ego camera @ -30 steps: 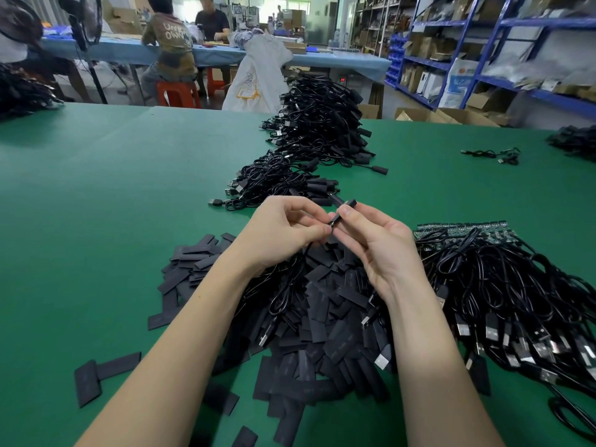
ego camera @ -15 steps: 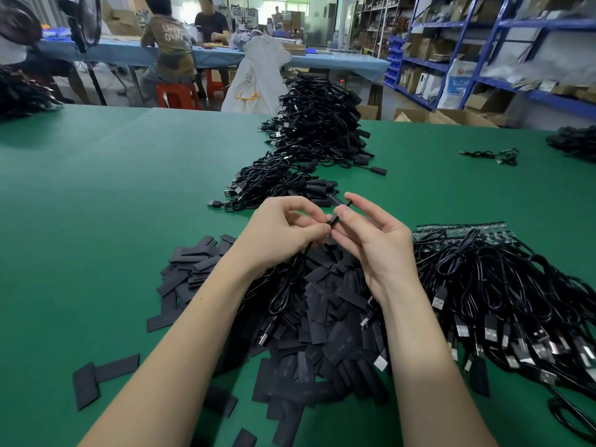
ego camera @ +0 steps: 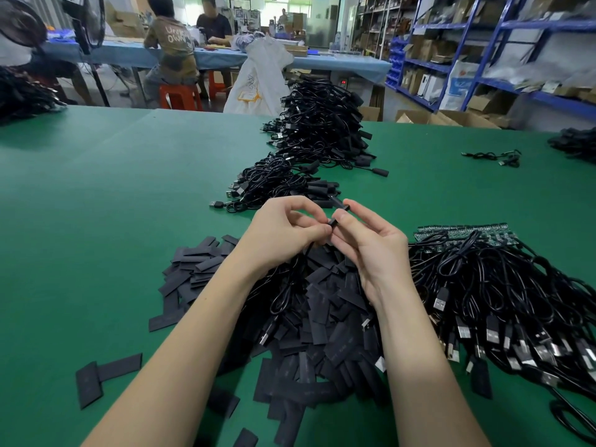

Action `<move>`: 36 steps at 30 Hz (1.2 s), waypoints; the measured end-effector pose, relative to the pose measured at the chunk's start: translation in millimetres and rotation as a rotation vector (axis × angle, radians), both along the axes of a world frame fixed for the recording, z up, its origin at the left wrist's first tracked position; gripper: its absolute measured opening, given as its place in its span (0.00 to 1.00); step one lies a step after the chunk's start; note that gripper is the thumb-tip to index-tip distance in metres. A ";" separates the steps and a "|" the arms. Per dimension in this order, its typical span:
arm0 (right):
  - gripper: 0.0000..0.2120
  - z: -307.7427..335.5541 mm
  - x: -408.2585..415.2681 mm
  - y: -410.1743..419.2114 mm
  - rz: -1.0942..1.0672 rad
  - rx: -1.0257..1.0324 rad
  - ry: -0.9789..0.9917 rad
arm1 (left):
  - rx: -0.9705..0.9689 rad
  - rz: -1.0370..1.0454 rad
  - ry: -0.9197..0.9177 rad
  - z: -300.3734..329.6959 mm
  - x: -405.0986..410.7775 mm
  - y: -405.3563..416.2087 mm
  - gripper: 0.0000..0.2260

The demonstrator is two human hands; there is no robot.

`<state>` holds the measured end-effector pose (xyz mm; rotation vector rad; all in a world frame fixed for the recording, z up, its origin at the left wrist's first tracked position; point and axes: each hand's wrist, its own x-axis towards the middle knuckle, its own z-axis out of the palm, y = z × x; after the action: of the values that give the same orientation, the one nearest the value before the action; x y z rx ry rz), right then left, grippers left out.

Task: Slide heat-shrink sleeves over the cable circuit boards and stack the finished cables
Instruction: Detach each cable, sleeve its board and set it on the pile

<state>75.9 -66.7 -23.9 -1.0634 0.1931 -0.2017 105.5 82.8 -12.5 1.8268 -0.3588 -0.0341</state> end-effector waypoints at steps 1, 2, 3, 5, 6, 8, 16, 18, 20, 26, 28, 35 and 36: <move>0.12 -0.4 0.5 1.0 -0.016 0.012 0.011 | 0.002 0.004 0.006 0.0 0.0 -0.1 0.04; 0.12 -0.9 1.0 1.8 -0.027 0.025 0.022 | 0.008 0.003 0.018 0.1 0.1 0.0 0.04; 0.12 -1.1 1.2 1.8 -0.036 0.038 0.031 | 0.022 -0.005 0.036 0.4 0.2 0.6 0.06; 0.12 -1.3 1.5 0.8 -0.059 0.067 0.040 | 0.090 -0.032 0.081 1.0 1.0 4.1 0.08; 0.12 -0.9 1.8 -0.5 -0.077 0.079 0.042 | 0.142 -0.047 0.102 1.6 1.7 6.5 0.08; 0.12 0.2 1.7 -4.4 -0.112 0.093 0.046 | 0.277 -0.076 0.107 3.4 2.8 10.8 0.08; 0.14 5.1 -1.2 -15.1 -0.081 0.090 0.029 | 0.385 -0.136 0.038 11.5 -2.4 2.8 0.12; 0.18 6.4 -0.2 -14.7 -0.081 0.077 0.040 | 0.317 -0.110 0.061 10.1 -3.2 -1.3 0.11; 0.22 5.6 0.6 -15.0 -0.073 0.048 0.069 | 0.246 -0.074 0.085 8.0 -2.4 -4.7 0.10; 0.12 2.6 0.4 -21.3 -0.061 -0.018 0.110 | 0.163 0.030 0.061 20.2 26.5 -13.7 0.09; 0.05 2.5 0.2 -22.4 -0.048 -0.022 0.118 | 0.320 0.045 -0.027 35.2 46.1 -16.2 0.10; 0.07 -2.0 2.1 -20.8 0.017 -0.106 0.122 | 0.845 0.172 -0.365 77.0 131.9 -29.5 0.10; 0.07 -2.7 2.5 -20.3 0.022 -0.120 0.121 | 0.909 0.166 -0.362 75.1 140.3 -29.4 0.10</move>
<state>78.3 -87.0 -26.6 -1.1975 0.2812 -0.1307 245.8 53.4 62.6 2.7694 -0.4882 0.2980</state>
